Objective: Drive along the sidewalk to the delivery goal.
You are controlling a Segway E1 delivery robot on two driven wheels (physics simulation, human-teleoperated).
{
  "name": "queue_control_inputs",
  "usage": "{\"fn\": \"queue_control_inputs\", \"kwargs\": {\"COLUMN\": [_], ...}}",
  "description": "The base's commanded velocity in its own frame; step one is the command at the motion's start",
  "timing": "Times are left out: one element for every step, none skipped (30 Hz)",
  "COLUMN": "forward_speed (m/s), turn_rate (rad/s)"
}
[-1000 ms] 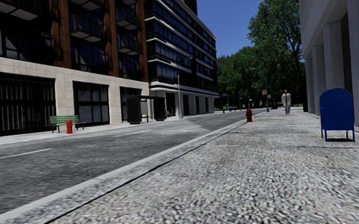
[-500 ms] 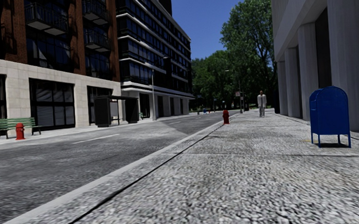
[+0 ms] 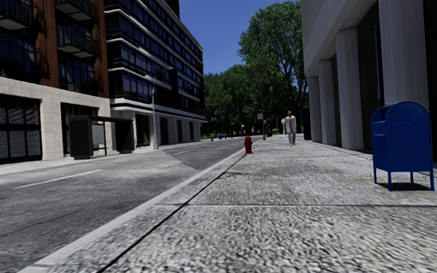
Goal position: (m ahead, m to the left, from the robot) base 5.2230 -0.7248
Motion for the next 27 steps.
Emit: {"fn": "queue_control_inputs", "kwargs": {"forward_speed": [1.73, 1.73, 1.73, 1.73, 1.73, 1.72, 1.72, 1.72, 1.72, 1.72, 1.72, 1.72, 1.72, 1.72, 1.72, 1.72, 1.72, 1.72, 1.72, 1.72, 1.72, 1.72, 1.72, 1.72, 1.72, 1.72, 1.72], "turn_rate": [-0.45, -0.26, -0.21, -0.21, -0.11, -0.03, 0.00, 0.00, 0.00, 0.00, 0.00, 0.00, 0.00, 0.00, 0.00, 0.00, 0.00, 0.00, 0.00, 0.00, 0.00, 0.00, 0.00, 0.00, 0.00, -0.14, -0.14]}}
